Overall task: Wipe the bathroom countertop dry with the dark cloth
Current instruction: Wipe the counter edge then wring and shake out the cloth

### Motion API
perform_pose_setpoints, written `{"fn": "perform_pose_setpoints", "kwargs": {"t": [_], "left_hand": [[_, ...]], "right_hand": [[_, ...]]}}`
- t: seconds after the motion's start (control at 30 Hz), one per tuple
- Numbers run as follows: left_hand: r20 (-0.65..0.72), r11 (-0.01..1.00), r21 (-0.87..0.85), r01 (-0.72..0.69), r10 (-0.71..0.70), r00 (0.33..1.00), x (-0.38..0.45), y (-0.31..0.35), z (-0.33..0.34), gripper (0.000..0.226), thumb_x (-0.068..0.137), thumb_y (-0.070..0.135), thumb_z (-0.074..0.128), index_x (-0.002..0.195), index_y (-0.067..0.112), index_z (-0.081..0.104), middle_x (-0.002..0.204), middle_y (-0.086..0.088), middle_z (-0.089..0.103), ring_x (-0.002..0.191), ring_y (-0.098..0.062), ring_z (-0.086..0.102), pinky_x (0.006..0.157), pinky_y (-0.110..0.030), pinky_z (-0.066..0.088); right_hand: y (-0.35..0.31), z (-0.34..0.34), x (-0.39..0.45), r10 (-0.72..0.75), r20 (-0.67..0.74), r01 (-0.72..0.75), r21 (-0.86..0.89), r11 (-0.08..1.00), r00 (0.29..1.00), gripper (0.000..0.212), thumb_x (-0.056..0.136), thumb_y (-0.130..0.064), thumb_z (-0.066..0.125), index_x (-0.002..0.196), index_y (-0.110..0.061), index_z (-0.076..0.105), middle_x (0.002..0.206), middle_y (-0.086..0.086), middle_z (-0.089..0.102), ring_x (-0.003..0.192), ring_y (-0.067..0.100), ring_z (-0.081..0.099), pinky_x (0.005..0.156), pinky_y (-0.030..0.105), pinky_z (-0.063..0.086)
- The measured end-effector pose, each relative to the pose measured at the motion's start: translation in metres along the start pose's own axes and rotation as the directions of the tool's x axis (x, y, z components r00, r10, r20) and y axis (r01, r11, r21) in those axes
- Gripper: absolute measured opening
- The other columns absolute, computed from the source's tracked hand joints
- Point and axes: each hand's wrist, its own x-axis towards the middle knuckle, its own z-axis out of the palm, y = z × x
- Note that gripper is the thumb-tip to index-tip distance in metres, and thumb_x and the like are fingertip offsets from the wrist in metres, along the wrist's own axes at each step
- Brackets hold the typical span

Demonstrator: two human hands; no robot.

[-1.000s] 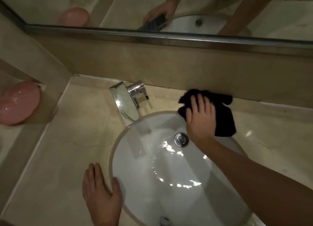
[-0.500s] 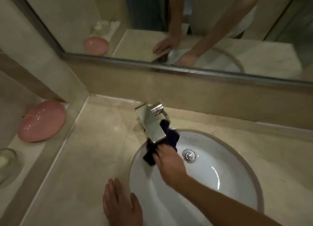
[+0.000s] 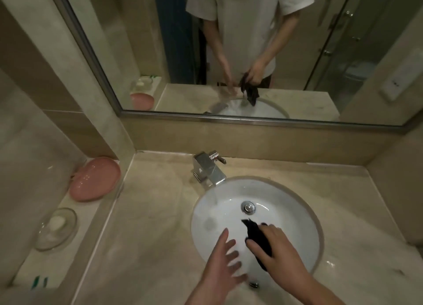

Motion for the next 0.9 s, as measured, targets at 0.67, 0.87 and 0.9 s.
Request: {"fn": "perform_pose_setpoints", "kwargs": {"t": [0.67, 0.87, 0.9], "left_hand": [[0.155, 0.996, 0.054, -0.077, 0.068, 0.985, -0.058, -0.017, 0.083, 0.069, 0.099, 0.066, 0.031, 0.126, 0.013, 0.067, 0.117, -0.014, 0.073, 0.113, -0.031, 0.069, 0.093, -0.05, 0.055], [0.205, 0.999, 0.022, -0.039, 0.034, 0.978, -0.062, -0.022, 0.087, 0.064, 0.084, 0.061, 0.066, 0.119, 0.008, 0.07, 0.122, -0.011, 0.07, 0.111, -0.031, 0.069, 0.097, -0.047, 0.053], [0.234, 1.0, 0.026, -0.004, -0.002, 0.972, -0.063, -0.021, 0.089, 0.062, 0.081, 0.058, 0.072, 0.113, 0.006, 0.07, 0.116, -0.009, 0.071, 0.106, -0.026, 0.07, 0.093, -0.039, 0.054]], "right_hand": [[-0.029, -0.039, -0.038, 0.155, -0.257, 0.019, 0.568, 0.823, 0.954, 0.025, 0.099, -0.019, 0.061, 0.111, -0.041, 0.063, 0.106, -0.024, 0.069, 0.101, -0.002, 0.065, 0.09, 0.032, 0.055], [-0.005, -0.051, -0.04, -0.332, -0.263, 0.373, 0.125, 0.919, 0.906, 0.012, 0.1, -0.031, 0.057, 0.109, -0.038, 0.06, 0.102, -0.021, 0.061, 0.098, 0.003, 0.058, 0.082, 0.024, 0.048], [-0.004, -0.051, -0.042, -0.477, -0.19, 0.492, 0.044, 0.869, 0.858, 0.011, 0.101, -0.036, 0.056, 0.111, -0.035, 0.061, 0.101, -0.02, 0.06, 0.096, 0.004, 0.057, 0.082, 0.024, 0.046]]}}
